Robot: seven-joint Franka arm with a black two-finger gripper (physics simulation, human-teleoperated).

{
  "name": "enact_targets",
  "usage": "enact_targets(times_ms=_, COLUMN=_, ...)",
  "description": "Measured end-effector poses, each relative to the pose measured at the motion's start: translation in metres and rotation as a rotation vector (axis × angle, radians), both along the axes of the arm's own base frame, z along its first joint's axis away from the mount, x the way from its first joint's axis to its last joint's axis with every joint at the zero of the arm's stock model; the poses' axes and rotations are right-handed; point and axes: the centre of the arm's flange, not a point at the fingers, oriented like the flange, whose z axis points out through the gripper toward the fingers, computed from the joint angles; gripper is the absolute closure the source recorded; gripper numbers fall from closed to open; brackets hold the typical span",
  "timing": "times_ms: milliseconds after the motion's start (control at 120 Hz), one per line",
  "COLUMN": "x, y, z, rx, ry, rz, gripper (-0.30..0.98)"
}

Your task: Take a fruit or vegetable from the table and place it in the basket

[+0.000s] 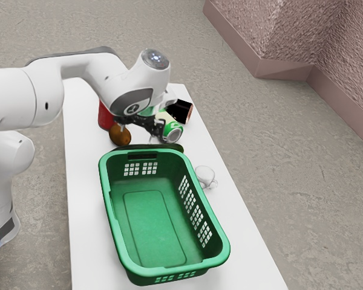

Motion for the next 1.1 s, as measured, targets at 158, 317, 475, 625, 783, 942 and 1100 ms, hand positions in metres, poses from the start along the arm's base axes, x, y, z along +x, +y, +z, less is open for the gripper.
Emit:
enact_targets(times_ms=158, x=-0.007, y=0.007, z=0.012, rx=-0.006, ry=-0.023, rz=0.037, gripper=0.02)
enact_targets(times_ms=317, x=-0.02, y=0.017, z=0.032, rx=-0.023, ry=-0.051, rz=0.084, gripper=0.02)
enact_targets(times_ms=475, x=-0.027, y=-0.007, z=0.042, rx=-0.018, ry=-0.071, rz=0.064, gripper=0.02)
enact_targets(times_ms=625, x=-0.039, y=-0.01, z=0.048, rx=-0.004, ry=-0.069, rz=0.129, gripper=0.02)
enact_targets(times_ms=783, x=-0.05, y=0.009, z=0.043, rx=-0.029, ry=-0.036, rz=0.235, gripper=0.02)
enact_targets(times_ms=942, x=-0.049, y=0.011, z=0.031, rx=-0.039, ry=-0.015, rz=0.257, gripper=0.02)
enact_targets(times_ms=1100, x=-0.055, y=0.019, z=0.019, rx=-0.034, ry=-0.027, rz=0.284, gripper=0.02)
